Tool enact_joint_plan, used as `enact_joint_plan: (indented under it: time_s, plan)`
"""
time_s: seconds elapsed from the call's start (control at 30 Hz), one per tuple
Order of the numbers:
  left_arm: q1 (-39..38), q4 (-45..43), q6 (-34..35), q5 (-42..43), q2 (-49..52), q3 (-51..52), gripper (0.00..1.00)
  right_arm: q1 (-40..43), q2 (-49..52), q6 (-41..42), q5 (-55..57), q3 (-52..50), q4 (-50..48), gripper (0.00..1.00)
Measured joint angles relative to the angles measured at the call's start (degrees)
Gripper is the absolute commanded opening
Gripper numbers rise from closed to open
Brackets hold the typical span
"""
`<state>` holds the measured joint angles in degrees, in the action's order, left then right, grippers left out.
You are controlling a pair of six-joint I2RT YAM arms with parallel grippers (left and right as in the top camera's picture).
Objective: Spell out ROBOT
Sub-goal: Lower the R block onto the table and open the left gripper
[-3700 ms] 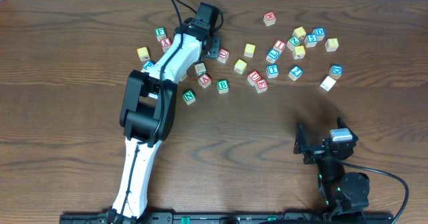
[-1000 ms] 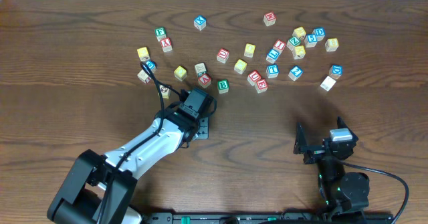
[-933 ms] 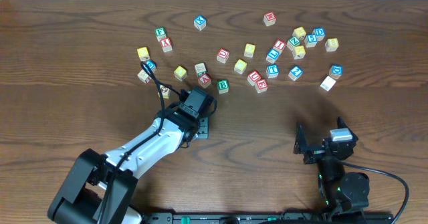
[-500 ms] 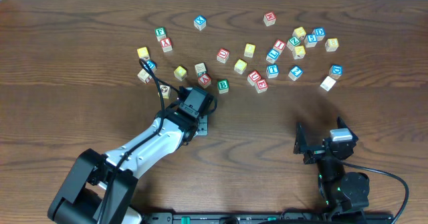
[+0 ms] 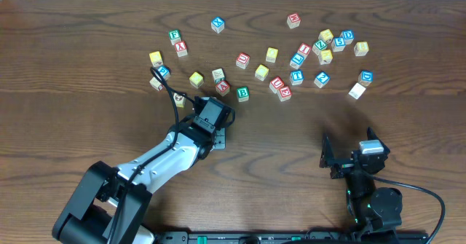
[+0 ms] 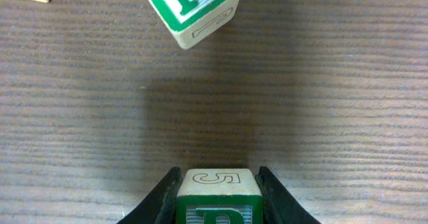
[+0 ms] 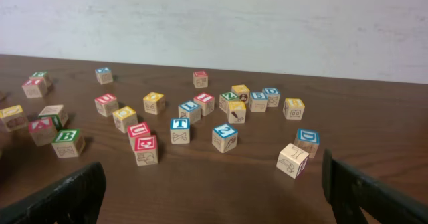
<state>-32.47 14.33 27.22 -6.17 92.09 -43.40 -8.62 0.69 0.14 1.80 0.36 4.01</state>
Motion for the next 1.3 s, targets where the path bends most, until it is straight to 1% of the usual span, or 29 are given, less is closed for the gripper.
enact_joint_plan:
  time_s: [0.8,1.3]
  plan:
    - [0.00,-0.90,-0.02,0.00,0.04,0.04,0.07,0.00,0.00,0.00,0.00,0.00,0.00,0.99]
    - [-0.02,-4.00,-0.02,-0.90,1.92,0.04,0.07,0.00,0.00,0.00,0.00,0.00,0.00,0.99]
